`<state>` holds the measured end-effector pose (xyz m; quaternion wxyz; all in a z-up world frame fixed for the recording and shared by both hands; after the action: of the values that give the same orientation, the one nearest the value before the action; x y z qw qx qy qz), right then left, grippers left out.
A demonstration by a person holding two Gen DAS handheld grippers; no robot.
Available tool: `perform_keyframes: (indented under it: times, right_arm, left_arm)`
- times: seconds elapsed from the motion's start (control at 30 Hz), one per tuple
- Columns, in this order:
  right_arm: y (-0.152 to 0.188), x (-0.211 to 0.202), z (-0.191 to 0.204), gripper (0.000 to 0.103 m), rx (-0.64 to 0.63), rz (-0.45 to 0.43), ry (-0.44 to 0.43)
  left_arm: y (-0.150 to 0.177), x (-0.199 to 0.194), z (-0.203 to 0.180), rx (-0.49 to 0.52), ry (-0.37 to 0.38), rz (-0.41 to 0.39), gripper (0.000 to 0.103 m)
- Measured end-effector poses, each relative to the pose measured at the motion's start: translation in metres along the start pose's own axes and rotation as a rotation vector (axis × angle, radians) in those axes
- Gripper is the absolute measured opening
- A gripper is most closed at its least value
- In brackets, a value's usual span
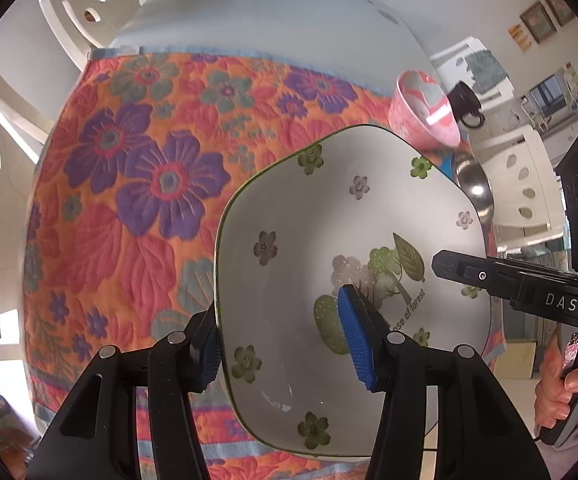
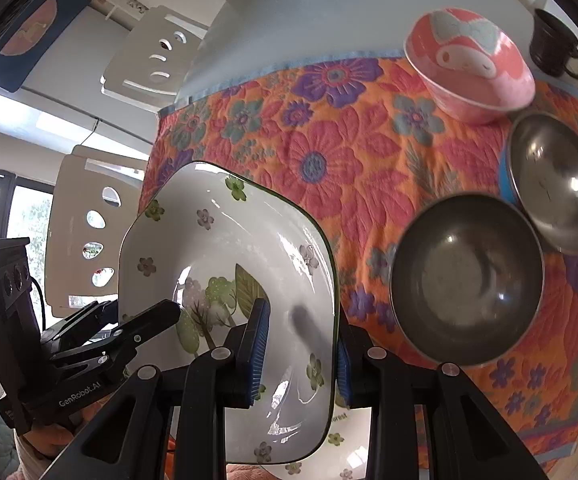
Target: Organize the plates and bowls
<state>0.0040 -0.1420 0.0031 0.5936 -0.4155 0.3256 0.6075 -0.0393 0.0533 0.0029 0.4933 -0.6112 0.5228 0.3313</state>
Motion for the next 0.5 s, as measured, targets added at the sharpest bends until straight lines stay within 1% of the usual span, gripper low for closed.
perform_keyframes:
  times: [0.23, 0.5]
  right_arm:
    - [0.031, 0.008, -0.013, 0.03, 0.047, 0.014, 0.002]
    - [0.062, 0.019, -0.028, 0.03, 0.097, 0.038, -0.002]
  left_arm:
    - [0.021, 0.013, -0.005, 0.026, 0.003, 0.037, 0.049]
    - [0.04, 0.022, -0.01, 0.068, 0.006, 0.058, 0.049]
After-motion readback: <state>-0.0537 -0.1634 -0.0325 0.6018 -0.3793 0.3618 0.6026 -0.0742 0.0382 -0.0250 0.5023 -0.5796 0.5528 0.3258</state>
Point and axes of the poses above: each gripper's, at about its wrist camera, not at the fingertips, and x roughly the way its jaws point, z to its left, y to its underside, the point moved 2 cm from there along x, roughly the way its jaws point, and after that the axes turned 3 degrees about z, right-handed, at the moved point
